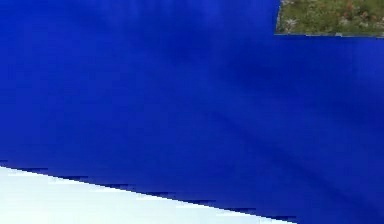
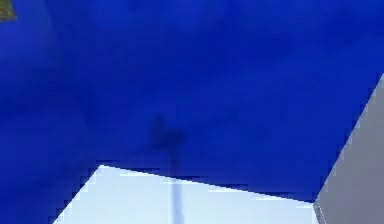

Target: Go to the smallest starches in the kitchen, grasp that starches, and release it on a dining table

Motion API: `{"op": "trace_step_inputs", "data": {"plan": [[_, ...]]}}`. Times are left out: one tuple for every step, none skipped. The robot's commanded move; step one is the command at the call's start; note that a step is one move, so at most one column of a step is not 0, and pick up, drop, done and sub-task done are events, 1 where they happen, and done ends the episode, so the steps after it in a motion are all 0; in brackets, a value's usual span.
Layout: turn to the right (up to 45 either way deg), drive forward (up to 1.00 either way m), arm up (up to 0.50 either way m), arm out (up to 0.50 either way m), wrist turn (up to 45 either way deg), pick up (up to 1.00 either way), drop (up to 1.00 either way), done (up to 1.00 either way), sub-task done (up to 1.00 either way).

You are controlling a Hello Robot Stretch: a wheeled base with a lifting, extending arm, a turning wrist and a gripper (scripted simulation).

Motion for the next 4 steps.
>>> {"op": "trace_step_inputs", "data": {"plan": [[0.0, 0.05, 0.0, 0.0, 0.0, 0.0, 0.0, 0.0, 0.0], [-33.0, 0.0, 0.0, 0.0, 0.0, 0.0, 0.0, 0.0, 0.0], [0.0, 0.4, 0.0, 0.0, 0.0, 0.0, 0.0, 0.0, 0.0], [-42.0, 0.0, 0.0, 0.0, 0.0, 0.0, 0.0, 0.0, 0.0]]}}
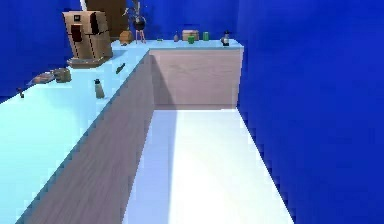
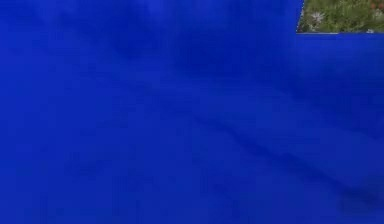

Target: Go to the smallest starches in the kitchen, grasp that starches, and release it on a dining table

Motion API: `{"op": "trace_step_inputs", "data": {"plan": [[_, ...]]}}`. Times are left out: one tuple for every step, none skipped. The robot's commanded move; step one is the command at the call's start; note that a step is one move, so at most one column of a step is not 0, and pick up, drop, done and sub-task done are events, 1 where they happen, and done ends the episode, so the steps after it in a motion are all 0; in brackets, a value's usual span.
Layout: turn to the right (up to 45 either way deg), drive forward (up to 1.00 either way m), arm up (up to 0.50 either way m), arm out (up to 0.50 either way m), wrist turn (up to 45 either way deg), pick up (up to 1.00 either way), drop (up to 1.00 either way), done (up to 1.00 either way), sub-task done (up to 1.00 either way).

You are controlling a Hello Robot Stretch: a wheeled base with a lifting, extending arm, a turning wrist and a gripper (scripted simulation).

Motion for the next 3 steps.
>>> {"op": "trace_step_inputs", "data": {"plan": [[0.0, 1.0, 0.0, 0.0, 0.0, 0.0, 0.0, 0.0, 0.0], [0.0, 1.0, 0.0, 0.0, 0.0, 0.0, 0.0, 0.0, 0.0], [-9.0, 0.0, 0.0, 0.0, 0.0, 0.0, 0.0, 0.0, 0.0]]}}
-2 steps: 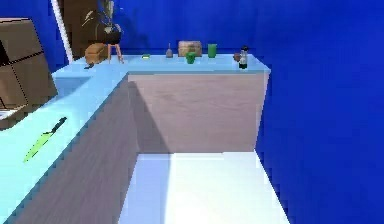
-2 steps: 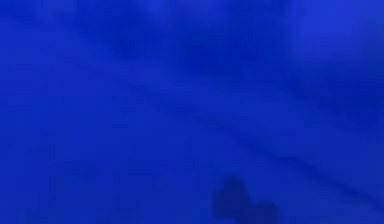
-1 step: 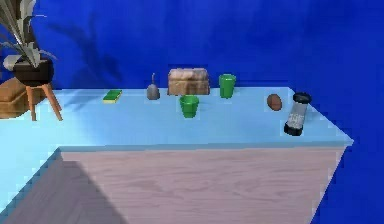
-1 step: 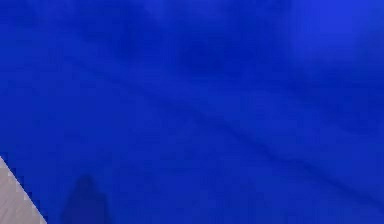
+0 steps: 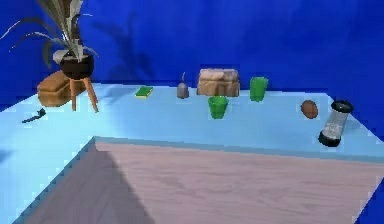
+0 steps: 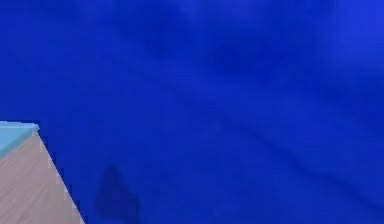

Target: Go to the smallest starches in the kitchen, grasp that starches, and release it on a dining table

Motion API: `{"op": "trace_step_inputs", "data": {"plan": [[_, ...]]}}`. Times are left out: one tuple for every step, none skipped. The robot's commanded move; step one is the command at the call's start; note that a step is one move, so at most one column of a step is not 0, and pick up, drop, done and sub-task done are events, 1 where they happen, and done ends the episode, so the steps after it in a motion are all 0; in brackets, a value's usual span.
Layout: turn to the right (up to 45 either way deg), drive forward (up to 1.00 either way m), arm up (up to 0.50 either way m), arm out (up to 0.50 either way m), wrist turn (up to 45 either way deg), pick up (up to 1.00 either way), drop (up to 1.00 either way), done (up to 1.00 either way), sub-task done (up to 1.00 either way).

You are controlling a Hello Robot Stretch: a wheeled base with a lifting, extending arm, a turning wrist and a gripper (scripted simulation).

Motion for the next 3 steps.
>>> {"op": "trace_step_inputs", "data": {"plan": [[0.0, 0.3, 0.0, 0.0, 0.0, 0.0, 0.0, 0.0, 0.0], [-42.0, 0.0, 0.0, 0.0, 0.0, 0.0, 0.0, 0.0, 0.0], [0.0, 0.0, 0.5, 0.0, 0.0, 0.0, 0.0, 0.0, 0.0]]}}
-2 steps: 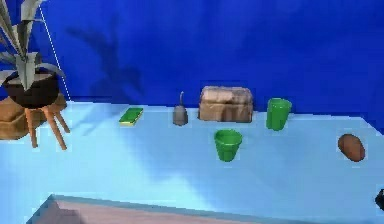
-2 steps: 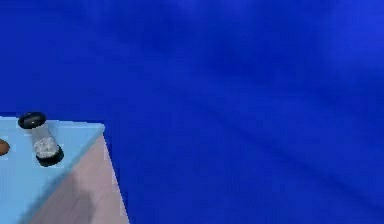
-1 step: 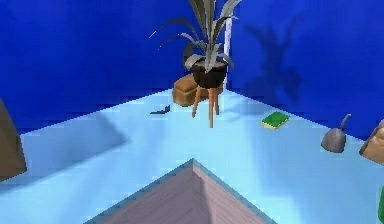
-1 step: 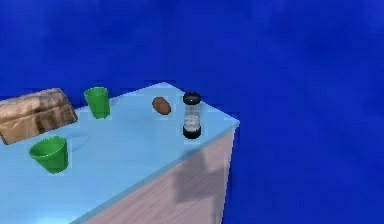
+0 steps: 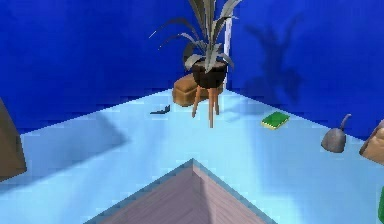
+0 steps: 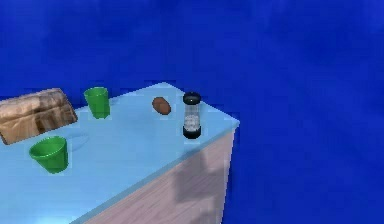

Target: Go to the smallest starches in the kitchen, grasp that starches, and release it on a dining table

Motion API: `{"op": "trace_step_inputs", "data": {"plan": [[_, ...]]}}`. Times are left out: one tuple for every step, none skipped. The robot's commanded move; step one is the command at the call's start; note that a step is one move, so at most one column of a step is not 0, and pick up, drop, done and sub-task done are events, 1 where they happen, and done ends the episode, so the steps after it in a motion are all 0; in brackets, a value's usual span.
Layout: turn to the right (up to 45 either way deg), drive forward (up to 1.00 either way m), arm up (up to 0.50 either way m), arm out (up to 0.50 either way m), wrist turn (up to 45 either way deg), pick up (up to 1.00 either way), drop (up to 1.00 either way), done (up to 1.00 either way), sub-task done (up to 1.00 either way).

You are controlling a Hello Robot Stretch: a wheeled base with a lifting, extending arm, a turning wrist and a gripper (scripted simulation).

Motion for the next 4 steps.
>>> {"op": "trace_step_inputs", "data": {"plan": [[0.0, 0.0, 0.38, 0.0, 0.0, 0.0, 0.0, 0.0, 0.0], [0.0, 0.0, 0.0, 0.5, 0.0, 0.0, 0.0, 0.0, 0.0], [0.0, 0.0, 0.0, 0.0, 45.0, 0.0, 0.0, 0.0, 0.0], [0.0, 0.0, 0.0, 0.0, 45.0, 0.0, 0.0, 0.0, 0.0]]}}
